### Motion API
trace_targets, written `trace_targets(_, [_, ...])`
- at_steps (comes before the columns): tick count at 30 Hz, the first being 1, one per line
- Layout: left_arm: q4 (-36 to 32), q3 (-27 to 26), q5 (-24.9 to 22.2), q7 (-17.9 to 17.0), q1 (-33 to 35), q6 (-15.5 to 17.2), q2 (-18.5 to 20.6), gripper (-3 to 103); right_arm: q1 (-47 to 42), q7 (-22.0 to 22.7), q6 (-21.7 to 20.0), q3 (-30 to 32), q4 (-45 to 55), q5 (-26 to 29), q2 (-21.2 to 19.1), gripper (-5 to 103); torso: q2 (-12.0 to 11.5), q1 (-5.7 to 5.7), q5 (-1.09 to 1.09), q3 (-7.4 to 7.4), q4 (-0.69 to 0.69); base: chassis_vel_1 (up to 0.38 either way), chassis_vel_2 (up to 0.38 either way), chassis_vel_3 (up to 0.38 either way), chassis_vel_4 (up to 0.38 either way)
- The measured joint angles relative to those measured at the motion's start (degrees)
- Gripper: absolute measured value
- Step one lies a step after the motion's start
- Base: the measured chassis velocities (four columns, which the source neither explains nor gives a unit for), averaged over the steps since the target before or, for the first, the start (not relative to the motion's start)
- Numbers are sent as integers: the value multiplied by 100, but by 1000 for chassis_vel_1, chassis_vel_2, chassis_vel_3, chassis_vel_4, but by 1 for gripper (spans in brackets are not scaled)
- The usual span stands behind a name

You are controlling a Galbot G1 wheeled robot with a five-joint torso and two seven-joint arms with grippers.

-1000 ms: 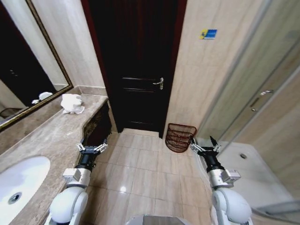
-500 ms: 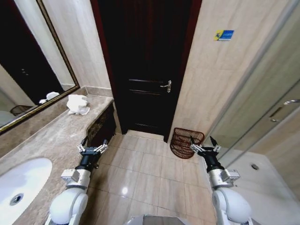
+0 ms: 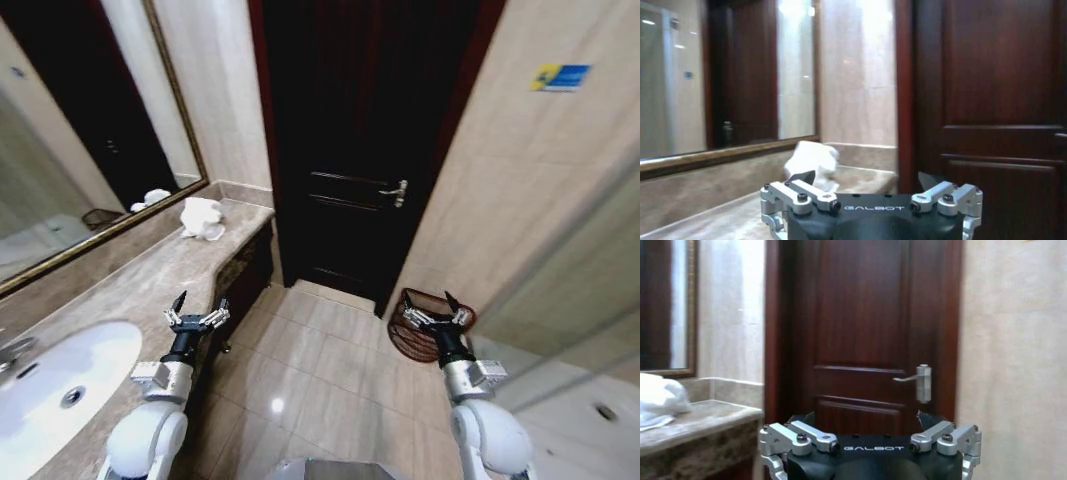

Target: Discard the used towel into the hamper.

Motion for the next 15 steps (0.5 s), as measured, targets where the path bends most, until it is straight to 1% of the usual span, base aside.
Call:
trace_targets(6, [22, -2, 5, 2, -20, -12, 0, 100, 48, -2, 0, -7, -26, -3, -1, 100, 0, 0, -2, 0, -1, 10, 225, 228, 4])
trace_targets(8, [28, -3, 6, 1, -19, -31, 0, 100, 53, -2, 0, -8, -30, -3, -1, 100, 0, 0, -1, 0, 0, 9, 230, 235, -1])
trace_targets(9, [33, -5, 12, 0, -16, -56, -1, 100, 54, -5, 0, -9, -35, -2, -1, 100, 0, 0, 0, 0, 1, 9, 207, 169, -1])
trace_targets(11, [55, -7, 19, -28, -5, -133, -4, 100, 53, -12, 3, -7, -49, -2, -1, 100, 0, 0, -3, 0, 1, -44, 192, 174, -40])
trace_targets(13, [67, -8, 40, -41, -2, -167, -6, 100, 51, -17, 8, -5, -64, -2, -1, 100, 0, 0, -1, 0, 1, -58, 178, 136, -60])
trace_targets(15, [106, -9, 72, -71, -8, -240, -9, 100, 50, -25, 17, -5, -87, -2, 2, 100, 0, 0, -1, 0, -2, -86, 111, 120, -93])
